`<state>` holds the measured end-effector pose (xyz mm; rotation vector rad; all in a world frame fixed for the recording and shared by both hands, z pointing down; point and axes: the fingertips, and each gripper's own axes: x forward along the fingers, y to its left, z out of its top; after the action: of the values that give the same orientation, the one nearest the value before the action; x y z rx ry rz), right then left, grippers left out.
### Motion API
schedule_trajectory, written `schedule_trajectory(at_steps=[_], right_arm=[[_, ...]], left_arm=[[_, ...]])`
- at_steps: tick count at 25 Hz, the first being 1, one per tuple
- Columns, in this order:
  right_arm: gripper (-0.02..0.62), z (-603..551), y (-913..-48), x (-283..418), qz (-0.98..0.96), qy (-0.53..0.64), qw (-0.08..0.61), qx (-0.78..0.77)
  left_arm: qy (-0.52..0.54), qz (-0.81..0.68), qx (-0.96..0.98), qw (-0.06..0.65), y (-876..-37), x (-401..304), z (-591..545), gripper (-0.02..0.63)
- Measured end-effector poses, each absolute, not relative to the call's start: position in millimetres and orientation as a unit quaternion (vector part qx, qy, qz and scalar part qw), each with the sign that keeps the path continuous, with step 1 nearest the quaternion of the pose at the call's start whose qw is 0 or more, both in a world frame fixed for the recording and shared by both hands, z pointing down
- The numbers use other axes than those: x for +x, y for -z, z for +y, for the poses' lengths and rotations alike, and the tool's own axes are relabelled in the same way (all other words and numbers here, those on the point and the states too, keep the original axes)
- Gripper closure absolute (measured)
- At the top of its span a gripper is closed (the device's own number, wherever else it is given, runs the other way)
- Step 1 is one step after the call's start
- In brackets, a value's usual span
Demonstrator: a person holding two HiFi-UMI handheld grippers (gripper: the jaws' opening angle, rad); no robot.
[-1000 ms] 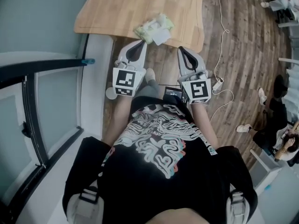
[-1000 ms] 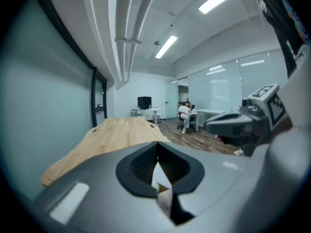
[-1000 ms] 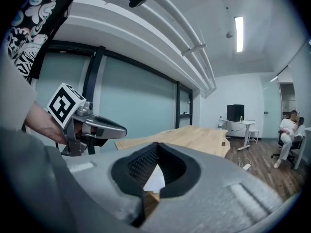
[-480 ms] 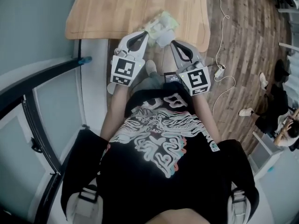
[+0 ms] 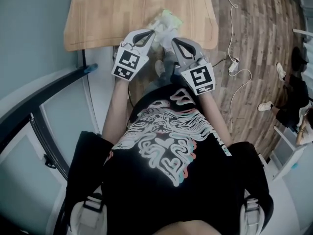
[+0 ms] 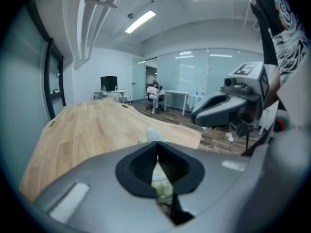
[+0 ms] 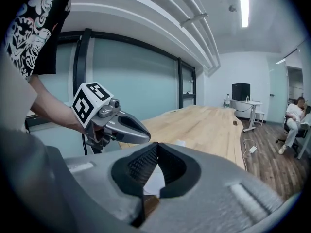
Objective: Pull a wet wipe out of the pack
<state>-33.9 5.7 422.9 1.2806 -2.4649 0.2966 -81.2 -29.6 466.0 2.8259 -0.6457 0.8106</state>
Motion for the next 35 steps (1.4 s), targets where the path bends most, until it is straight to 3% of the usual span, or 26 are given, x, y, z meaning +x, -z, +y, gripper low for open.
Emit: schedule_trajectory(at_steps=[4,24,35], right_arm=[[0.595,4.2,-425.8,-33.0,-0.869,-0.092,0.166,0.456],[0.595,-5.4,-466.7,-39.5,-0.885,-0.167,0.146,0.409],[0.595,-16.4,-480.4,-34.5,-0.871,-0.208,0.131,0.424]], left_arm=[[-0.290,-0.174,0.939,0.059,-476.0,-73.9,-30.6,0.583],[-0.393,0.052,0.918,0.005,-509.8,-62.7,-29.2,0.541],[-0.415,0.166,0.894,0.032,-520.2,-50.5,-28.6,0.538]])
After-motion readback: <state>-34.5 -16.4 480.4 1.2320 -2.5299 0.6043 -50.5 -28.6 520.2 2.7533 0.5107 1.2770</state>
